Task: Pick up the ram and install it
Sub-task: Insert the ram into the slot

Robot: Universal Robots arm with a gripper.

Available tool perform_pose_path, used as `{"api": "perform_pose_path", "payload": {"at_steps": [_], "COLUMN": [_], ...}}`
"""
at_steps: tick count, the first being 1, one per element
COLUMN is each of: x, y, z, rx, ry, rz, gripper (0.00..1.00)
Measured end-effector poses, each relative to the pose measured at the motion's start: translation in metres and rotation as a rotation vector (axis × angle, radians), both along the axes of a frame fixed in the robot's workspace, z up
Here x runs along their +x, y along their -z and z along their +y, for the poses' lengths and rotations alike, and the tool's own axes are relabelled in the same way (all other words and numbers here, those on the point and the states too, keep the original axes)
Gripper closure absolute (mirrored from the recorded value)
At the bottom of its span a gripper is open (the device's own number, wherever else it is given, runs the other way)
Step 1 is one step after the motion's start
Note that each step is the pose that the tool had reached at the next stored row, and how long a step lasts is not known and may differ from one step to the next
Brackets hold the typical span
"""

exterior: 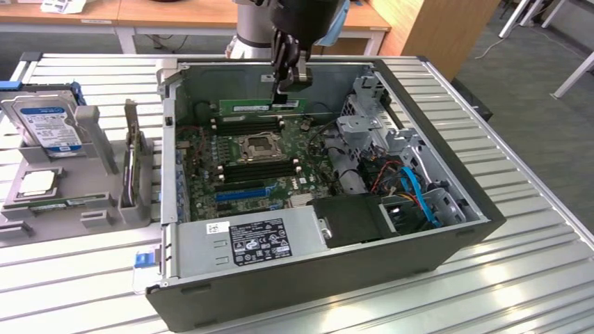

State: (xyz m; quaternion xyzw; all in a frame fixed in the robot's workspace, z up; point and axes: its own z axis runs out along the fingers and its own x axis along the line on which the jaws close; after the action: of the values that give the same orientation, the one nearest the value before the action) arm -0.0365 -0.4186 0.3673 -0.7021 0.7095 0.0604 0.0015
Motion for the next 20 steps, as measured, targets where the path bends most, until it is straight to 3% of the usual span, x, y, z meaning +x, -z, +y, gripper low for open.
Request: {"api": "perform_pose_path", "payload": {"at_steps": [9, 20], "x": [0.0, 0.0], "y": [0.0009, 0.0181], "z": [0.0, 0.0], "rx": [0.0001, 0.0], "ry": [0.0, 0.0], "rz": [0.0, 0.0], "gripper": [0.88, 0.88]}}
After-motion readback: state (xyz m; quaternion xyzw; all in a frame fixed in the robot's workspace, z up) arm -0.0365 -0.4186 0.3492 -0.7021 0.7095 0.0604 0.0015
